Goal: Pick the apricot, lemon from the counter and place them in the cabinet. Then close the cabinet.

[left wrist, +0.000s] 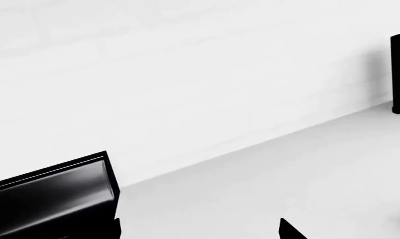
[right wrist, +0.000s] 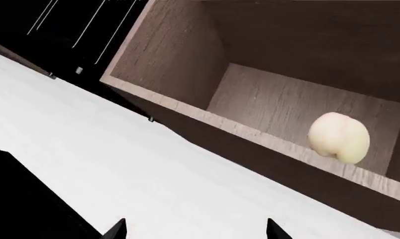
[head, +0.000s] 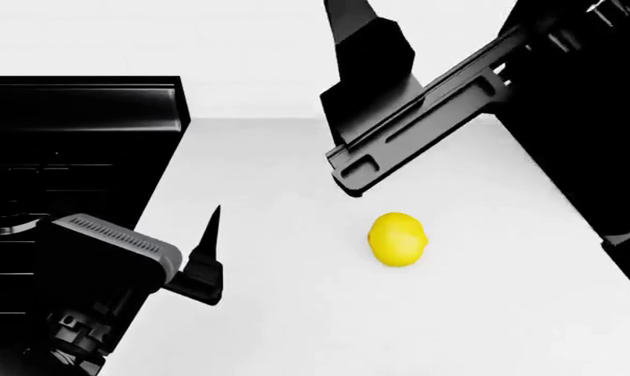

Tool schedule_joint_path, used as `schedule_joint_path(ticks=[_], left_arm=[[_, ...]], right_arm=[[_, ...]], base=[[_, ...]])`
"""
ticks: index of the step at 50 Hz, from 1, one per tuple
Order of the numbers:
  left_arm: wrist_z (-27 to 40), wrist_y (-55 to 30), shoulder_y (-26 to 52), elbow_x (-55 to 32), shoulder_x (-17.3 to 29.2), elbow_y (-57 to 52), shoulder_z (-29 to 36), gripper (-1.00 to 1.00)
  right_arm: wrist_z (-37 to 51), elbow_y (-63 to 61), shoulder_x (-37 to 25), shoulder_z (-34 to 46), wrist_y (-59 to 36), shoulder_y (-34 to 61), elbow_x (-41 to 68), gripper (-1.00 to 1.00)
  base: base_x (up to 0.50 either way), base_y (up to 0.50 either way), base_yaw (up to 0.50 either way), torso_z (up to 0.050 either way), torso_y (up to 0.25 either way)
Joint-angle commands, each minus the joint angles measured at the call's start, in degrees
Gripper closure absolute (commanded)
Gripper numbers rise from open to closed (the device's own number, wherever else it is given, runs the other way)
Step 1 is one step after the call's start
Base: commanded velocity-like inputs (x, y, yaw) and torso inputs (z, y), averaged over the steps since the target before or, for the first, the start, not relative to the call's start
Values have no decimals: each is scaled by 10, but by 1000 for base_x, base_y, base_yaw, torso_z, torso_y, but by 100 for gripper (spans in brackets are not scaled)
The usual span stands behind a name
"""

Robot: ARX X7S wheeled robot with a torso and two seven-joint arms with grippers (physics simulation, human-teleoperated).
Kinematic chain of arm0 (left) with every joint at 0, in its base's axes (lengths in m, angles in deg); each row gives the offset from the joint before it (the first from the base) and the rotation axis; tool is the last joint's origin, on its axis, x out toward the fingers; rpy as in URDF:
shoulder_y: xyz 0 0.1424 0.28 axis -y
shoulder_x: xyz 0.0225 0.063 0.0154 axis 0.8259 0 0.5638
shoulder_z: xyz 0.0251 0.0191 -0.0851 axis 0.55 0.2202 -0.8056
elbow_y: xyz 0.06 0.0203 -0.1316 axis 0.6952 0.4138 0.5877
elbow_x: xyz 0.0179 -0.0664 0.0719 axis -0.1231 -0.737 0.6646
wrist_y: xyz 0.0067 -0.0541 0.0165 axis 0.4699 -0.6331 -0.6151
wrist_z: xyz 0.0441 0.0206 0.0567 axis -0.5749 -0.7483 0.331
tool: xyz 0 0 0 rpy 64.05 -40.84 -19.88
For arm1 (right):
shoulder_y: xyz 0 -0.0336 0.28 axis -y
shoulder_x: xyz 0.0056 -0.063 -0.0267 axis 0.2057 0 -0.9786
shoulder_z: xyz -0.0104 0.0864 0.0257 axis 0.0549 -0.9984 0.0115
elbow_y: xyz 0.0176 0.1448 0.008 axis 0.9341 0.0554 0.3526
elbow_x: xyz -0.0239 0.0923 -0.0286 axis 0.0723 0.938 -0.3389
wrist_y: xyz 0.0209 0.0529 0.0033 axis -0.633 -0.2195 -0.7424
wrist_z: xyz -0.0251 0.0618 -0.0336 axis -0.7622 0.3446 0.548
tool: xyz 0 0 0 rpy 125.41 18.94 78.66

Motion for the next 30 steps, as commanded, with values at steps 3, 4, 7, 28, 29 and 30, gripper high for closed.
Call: schedule_joint_path(ticks=[3, 4, 7, 28, 29, 30], left_arm=[[1, 0, 0, 0, 1, 0, 3, -100], [1, 0, 0, 0, 1, 0, 4, -100], [1, 0, 0, 0, 1, 1, 4, -100], [0, 6, 0, 8, -1, 8, 15, -100], [0, 6, 1, 8, -1, 9, 15, -100], [0, 6, 1, 8, -1, 8, 15, -100]], right_arm=[[-55, 16, -26, 2, -13, -120, -24, -100], [-63, 20, -25, 1, -12, -131, -32, -100], [-81, 28, -24, 4, -13, -154, -54, -100], [-113, 108, -65, 39, -33, -227, -76, -100], [-121, 110, -69, 38, -32, -234, -85, -100], [-128, 111, -71, 38, -30, -240, -92, -100]], base=[[0, 0, 0, 0, 0], [0, 0, 0, 0, 0], [0, 0, 0, 0, 0], [0, 0, 0, 0, 0], [0, 0, 0, 0, 0], [0, 0, 0, 0, 0]])
